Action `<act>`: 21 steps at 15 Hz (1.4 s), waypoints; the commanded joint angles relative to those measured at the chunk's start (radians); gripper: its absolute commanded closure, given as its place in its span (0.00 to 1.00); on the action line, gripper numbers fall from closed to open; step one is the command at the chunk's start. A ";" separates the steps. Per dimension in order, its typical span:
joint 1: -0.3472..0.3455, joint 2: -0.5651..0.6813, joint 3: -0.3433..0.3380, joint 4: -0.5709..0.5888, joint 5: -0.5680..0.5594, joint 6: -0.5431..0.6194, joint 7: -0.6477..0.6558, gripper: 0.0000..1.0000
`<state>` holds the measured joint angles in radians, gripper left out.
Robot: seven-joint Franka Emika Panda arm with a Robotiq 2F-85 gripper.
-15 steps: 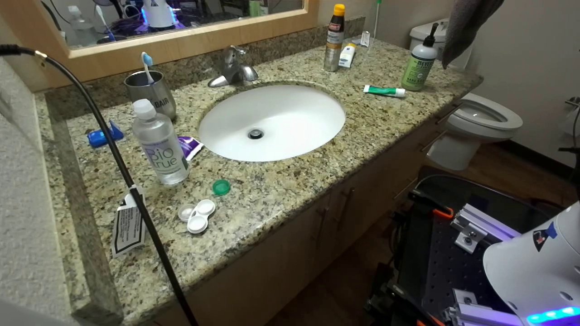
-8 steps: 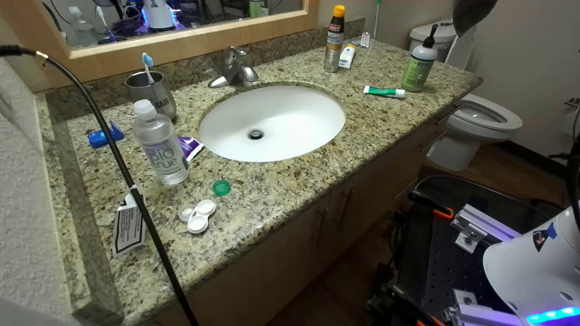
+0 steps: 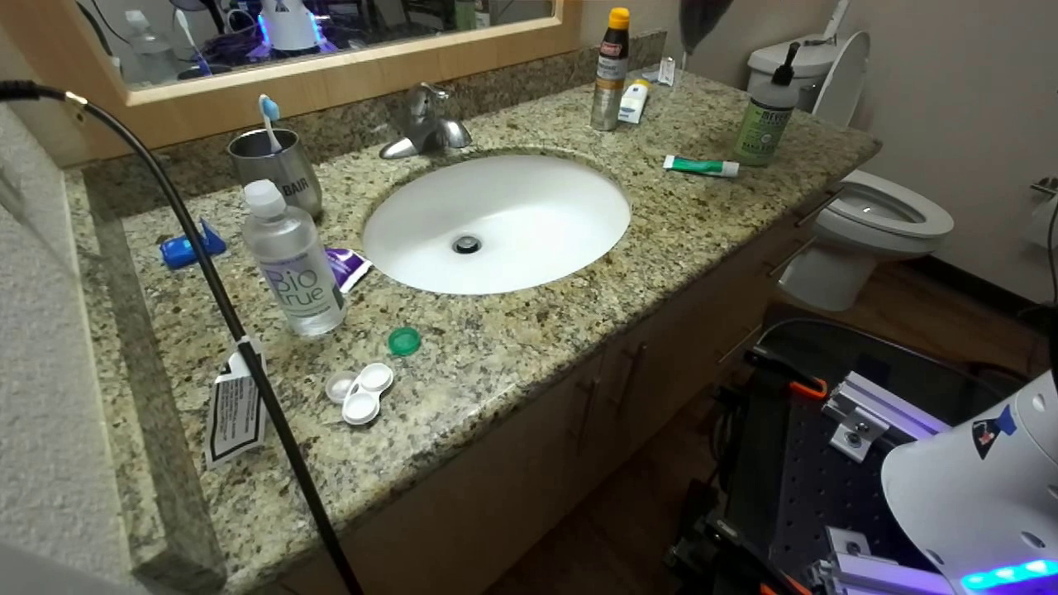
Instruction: Move the towel to the left side of the counter
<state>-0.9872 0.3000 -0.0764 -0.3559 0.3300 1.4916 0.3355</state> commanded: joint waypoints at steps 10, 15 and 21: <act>0.128 -0.055 0.072 -0.005 0.030 -0.051 -0.267 0.99; 0.273 -0.075 0.079 -0.005 0.040 -0.005 -0.413 0.99; 0.324 -0.062 0.050 -0.005 0.040 0.037 -0.335 0.94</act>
<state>-0.6744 0.2375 -0.0079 -0.3612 0.3619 1.5284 0.0009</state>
